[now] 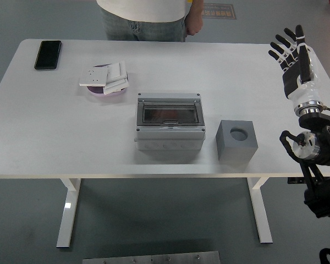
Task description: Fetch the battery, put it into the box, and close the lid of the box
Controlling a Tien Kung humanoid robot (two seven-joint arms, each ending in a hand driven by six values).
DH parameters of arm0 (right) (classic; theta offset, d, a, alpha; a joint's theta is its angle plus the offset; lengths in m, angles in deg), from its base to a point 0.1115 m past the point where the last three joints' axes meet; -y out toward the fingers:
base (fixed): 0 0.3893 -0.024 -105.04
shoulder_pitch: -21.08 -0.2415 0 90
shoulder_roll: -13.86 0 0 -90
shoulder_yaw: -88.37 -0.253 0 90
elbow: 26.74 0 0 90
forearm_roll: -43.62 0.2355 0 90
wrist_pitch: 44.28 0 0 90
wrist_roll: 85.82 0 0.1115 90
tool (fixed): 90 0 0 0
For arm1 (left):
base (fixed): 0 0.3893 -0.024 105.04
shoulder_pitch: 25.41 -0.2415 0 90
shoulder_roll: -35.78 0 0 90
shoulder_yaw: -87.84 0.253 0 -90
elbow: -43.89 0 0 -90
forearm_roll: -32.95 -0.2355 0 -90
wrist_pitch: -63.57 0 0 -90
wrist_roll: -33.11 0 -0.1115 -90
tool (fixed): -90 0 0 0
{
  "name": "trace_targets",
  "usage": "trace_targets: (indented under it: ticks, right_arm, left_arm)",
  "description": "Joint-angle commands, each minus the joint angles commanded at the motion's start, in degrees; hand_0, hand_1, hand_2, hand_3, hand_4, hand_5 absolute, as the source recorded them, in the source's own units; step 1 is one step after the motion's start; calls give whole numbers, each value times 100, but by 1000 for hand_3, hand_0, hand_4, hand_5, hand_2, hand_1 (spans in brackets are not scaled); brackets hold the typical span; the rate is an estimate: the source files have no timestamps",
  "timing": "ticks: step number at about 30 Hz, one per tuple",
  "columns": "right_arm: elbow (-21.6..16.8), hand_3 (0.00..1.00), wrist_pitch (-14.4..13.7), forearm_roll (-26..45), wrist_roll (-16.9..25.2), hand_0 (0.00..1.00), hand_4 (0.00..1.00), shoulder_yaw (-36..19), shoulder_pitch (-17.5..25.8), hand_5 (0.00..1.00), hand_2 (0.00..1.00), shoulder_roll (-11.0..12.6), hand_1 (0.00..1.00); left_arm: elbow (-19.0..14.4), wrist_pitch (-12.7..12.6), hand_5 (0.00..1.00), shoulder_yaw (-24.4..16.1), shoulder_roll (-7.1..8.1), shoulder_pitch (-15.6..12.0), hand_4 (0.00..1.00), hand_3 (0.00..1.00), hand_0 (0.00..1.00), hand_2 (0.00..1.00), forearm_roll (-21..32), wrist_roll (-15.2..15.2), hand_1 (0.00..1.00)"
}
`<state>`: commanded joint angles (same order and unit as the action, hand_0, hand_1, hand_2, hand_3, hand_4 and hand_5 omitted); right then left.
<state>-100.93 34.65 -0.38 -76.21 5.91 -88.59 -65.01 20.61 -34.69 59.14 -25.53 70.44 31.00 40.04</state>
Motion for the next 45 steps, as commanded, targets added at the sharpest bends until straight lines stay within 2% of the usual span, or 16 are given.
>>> trace_targets:
  ticks: [1,12,13,18,19,24,25,30,31,42,43,45]
  right_arm:
    - [-4,767,-2,-13,-2,781,958,-1,0,998,732,0,726]
    - [-87,759,76,-436,-92,779,956,-4,-4,998,732,9,725]
    - [-89,781,80,-448,-91,779,935,-3,-4,928,738,9,726]
    - [-110,781,95,-527,-92,779,935,-3,-7,928,738,16,726]
    - [-113,809,98,-540,-93,781,781,-4,-7,449,746,17,731]
    - [-125,809,122,-603,-112,781,781,-15,-13,449,746,22,731]
    - [-127,839,124,-609,-114,783,640,-15,-14,360,757,23,733]
    - [-131,839,119,-613,-117,783,640,-13,-14,360,757,24,733]
    - [-131,843,115,-613,-117,785,463,-14,-14,283,765,24,736]
    - [-132,846,84,-548,-122,788,497,-29,-19,277,769,24,737]
    - [-130,847,83,-527,-115,789,651,-31,-18,251,767,24,737]
    - [-124,847,86,-489,-102,789,651,-31,-17,251,767,26,737]
  left_arm:
    - [0,0,218,-1,0,0,720,602,611,644,-2,0,721]
    - [-2,-2,216,-12,-6,-2,719,602,611,644,-16,8,721]
    - [-2,-2,216,-13,-7,-1,720,602,611,644,-18,9,721]
    - [-2,-3,216,-12,-10,-5,720,602,611,644,-14,9,721]
    - [-2,-3,216,-12,-10,-5,719,602,611,644,-12,8,721]
    - [-3,-2,216,-14,-8,-6,719,602,611,644,-13,10,721]
    - [-3,-3,215,-16,-8,-7,720,602,611,644,-13,11,721]
    - [-3,-3,215,-18,-8,-12,720,602,611,644,-14,13,721]
    - [-3,-2,215,-16,-8,-12,720,602,611,643,-12,12,720]
    - [-3,2,214,-7,-10,-15,720,602,611,643,-1,7,721]
    - [-3,1,214,-7,-10,-16,720,602,611,643,0,7,721]
    - [-4,1,214,-6,-10,-17,720,602,611,643,1,7,721]
